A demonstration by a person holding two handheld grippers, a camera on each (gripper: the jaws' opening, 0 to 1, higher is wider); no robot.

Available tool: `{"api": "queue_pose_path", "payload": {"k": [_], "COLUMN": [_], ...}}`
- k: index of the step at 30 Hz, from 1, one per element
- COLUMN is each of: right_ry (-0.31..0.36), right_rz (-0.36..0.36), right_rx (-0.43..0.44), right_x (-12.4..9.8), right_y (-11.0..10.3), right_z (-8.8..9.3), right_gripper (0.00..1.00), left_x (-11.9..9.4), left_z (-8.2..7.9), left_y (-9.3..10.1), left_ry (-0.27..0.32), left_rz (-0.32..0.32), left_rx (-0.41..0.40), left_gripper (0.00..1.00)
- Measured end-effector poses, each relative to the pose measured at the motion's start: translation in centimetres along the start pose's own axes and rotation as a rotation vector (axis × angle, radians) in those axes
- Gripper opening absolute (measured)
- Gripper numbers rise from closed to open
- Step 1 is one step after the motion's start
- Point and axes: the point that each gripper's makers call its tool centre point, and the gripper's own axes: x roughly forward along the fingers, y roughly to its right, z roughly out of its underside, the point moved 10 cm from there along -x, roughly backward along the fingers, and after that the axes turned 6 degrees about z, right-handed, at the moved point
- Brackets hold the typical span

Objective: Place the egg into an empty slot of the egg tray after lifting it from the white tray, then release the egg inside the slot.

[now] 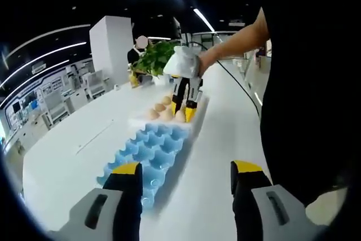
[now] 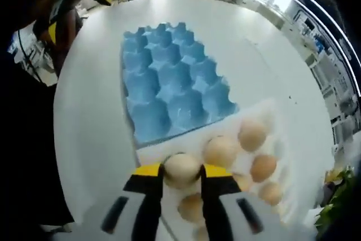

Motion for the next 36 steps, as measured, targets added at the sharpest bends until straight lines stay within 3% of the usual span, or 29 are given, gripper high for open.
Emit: {"api": "queue_pose_path", "payload": {"k": [4, 5, 7, 10, 13, 17, 26, 36], "right_ry": [-0.039, -0.053, -0.096, -0.091, -0.046, 0.02, 0.093, 0.115], "right_rz": [-0.034, -0.047, -0.044, -0.033, -0.012, -0.015, 0.023, -0.004], "right_rx": [-0.019, -0.011, 0.103, 0.08, 0.109, 0.215, 0.247, 0.241], "right_x": [0.3, 0.4, 0.4, 0.4, 0.0, -0.6, -3.3, -3.5], "right_y": [0.3, 0.5, 0.5, 0.5, 0.3, 0.6, 1.2, 0.1], "right_z": [-0.4, -0.5, -0.6, -0.7, -0.1, 0.6, 0.8, -0.1], "right_gripper": [0.27, 0.27, 0.26, 0.25, 0.25, 0.24, 0.24, 0.24], "left_x": [-0.2, -0.3, -0.3, -0.4, -0.3, -0.3, -0.8, -0.9], "left_z": [0.2, 0.3, 0.4, 0.6, 0.8, 0.8, 1.1, 1.5], "left_y": [0.0, -0.1, -0.1, -0.1, -0.3, -0.4, -0.7, -0.8], "left_ry": [0.004, 0.005, 0.006, 0.009, 0.011, 0.014, 0.006, 0.004], "left_rz": [-0.009, -0.012, -0.015, -0.017, -0.018, -0.019, -0.025, -0.024], "left_rx": [-0.007, -0.01, -0.016, -0.019, -0.021, -0.022, -0.018, -0.022], "left_gripper": [0.63, 0.63, 0.62, 0.63, 0.63, 0.62, 0.63, 0.63]}}
